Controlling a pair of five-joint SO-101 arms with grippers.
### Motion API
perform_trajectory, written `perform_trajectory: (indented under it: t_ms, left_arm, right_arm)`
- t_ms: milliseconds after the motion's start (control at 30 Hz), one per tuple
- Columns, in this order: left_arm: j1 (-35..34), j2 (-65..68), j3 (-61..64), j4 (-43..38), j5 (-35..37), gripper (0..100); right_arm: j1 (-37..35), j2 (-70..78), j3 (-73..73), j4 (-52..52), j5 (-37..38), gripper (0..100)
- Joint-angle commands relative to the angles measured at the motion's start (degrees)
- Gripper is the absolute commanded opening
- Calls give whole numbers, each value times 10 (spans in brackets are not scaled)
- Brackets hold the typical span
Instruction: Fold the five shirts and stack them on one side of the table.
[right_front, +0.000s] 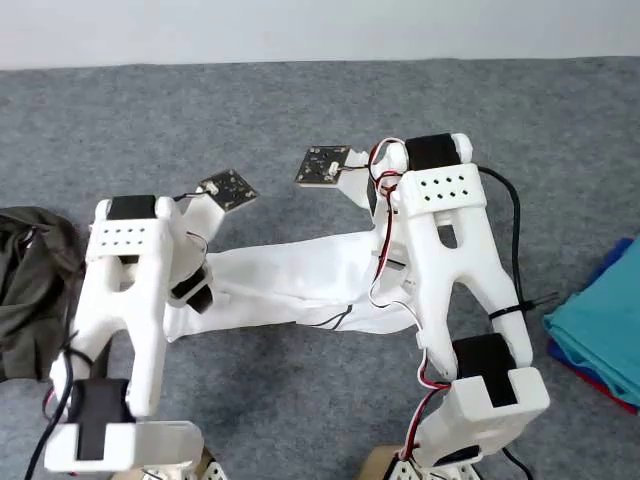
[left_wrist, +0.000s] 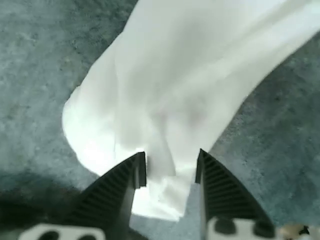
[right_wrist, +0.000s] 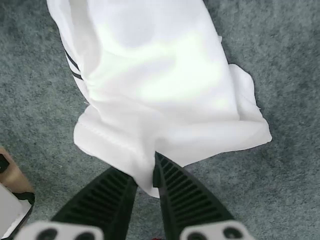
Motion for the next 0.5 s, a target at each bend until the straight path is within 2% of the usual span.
perform_trajectory:
  t_ms: [0, 133, 300, 467]
  left_arm:
    - [2, 11, -4, -30, 3, 166]
    - [-3, 11, -7, -59, 27, 153]
    - [-10, 16, -33, -58, 26, 101]
    - [-11, 17, -33, -56, 26, 98]
  right_arm:
    - [2, -3, -1, -7, -5, 11]
    - [11, -3, -1, -4, -5, 11]
    - [22, -3, -1, -3, -5, 11]
    - [21, -3, -1, -3, -5, 11]
